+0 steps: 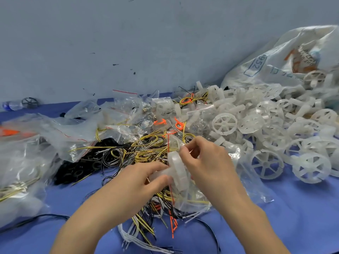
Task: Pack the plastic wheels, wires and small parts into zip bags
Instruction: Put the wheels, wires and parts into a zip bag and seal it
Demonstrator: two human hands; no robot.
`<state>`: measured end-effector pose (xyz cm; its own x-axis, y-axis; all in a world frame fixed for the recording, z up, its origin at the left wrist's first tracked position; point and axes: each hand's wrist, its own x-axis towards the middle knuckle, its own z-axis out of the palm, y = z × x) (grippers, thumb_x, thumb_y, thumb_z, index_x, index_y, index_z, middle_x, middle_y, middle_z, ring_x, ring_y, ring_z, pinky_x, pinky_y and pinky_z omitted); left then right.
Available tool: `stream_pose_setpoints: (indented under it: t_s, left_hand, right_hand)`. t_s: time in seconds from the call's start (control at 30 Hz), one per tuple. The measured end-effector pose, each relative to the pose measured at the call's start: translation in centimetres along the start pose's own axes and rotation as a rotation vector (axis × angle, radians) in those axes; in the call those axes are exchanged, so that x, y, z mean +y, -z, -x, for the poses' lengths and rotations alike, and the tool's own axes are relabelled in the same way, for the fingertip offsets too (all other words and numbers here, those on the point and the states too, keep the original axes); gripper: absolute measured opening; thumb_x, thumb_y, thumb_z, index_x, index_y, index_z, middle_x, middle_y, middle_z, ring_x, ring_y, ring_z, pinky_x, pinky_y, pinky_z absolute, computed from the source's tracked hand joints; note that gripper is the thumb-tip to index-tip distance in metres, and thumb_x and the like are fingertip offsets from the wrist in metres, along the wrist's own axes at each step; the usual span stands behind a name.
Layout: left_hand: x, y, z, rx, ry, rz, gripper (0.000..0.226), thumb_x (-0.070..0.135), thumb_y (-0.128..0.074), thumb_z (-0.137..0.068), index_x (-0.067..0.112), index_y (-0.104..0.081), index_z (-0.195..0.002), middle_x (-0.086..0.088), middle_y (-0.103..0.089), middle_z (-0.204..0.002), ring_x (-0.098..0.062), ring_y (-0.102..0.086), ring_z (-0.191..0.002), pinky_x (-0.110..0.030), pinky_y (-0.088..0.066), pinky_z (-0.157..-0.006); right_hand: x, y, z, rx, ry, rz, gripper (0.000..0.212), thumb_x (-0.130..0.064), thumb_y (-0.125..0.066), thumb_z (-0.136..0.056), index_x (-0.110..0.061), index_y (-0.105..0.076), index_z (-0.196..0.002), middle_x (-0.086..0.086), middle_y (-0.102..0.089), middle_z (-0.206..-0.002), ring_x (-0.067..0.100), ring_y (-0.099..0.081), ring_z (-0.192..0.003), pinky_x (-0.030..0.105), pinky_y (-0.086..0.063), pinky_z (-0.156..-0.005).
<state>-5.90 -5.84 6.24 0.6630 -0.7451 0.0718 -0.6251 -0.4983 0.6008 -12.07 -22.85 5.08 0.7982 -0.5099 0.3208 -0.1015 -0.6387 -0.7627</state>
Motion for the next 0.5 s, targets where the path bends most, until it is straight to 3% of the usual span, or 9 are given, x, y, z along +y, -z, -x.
stream_pose_setpoints:
  t_s: [0.13, 0.27, 0.37, 0.43, 0.5]
  left_hand:
    - [-0.3, 0.1, -0.3, -0.003, 0.018, -0.092, 0.019, 0.052, -0.05, -0.094, 0.042, -0.063, -0.102, 0.033, -0.06, -0.079, 0.009, -0.055, -0.077, -0.019, -0.038, -0.064]
    - [0.2, -0.6, -0.7, 0.028, 0.04, -0.14, 0.021, 0.055, -0.051, -0.09, 0.038, -0.062, -0.094, 0.019, -0.063, -0.075, 0.005, -0.054, -0.065, -0.026, -0.046, -0.062]
    - [0.6, -1.1, -1.2, 0.011, 0.035, -0.128, 0.02, 0.055, -0.05, -0.086, 0.038, -0.059, -0.093, 0.019, -0.065, -0.076, 0.006, -0.055, -0.061, -0.026, -0.046, -0.059]
    - [0.8, -1.4, -1.6, -0.032, 0.004, -0.069, 0.013, 0.045, -0.047, -0.09, 0.037, -0.056, -0.084, 0.02, -0.065, -0.069, 0.003, -0.055, -0.053, -0.02, -0.042, -0.053]
    - [0.9, -1.6, -2.0, -0.081, 0.003, 0.031, 0.02, 0.029, -0.046, -0.091, 0.034, -0.056, -0.075, 0.013, -0.063, -0.056, -0.002, -0.05, -0.043, -0.016, -0.037, -0.045]
  right_hand:
    - [-0.3, 0.8, 0.2, 0.016, 0.001, 0.012, 0.021, -0.041, -0.058, -0.09, -0.028, -0.058, -0.074, -0.012, -0.063, -0.065, 0.006, -0.06, -0.058, 0.024, -0.043, -0.055]
    - [-1.0, 0.7, 0.8, 0.021, 0.061, 0.115, 0.022, -0.041, -0.056, -0.091, -0.026, -0.055, -0.076, -0.009, -0.063, -0.067, 0.013, -0.057, -0.064, 0.035, -0.044, -0.061]
    - [-1.7, 0.5, 1.3, 0.015, 0.127, 0.2, 0.018, -0.041, -0.054, -0.091, -0.027, -0.053, -0.08, -0.006, -0.063, -0.07, 0.019, -0.053, -0.068, 0.035, -0.04, -0.061]
    - [-2.1, 0.6, 1.5, -0.013, 0.142, 0.225, 0.017, -0.041, -0.052, -0.092, -0.026, -0.053, -0.084, -0.004, -0.065, -0.075, 0.02, -0.054, -0.072, 0.035, -0.038, -0.063]
    - [-2.5, 0.6, 1.7, -0.036, 0.152, 0.228, 0.017, -0.042, -0.052, -0.093, -0.027, -0.053, -0.085, -0.004, -0.066, -0.079, 0.021, -0.056, -0.077, 0.035, -0.039, -0.065]
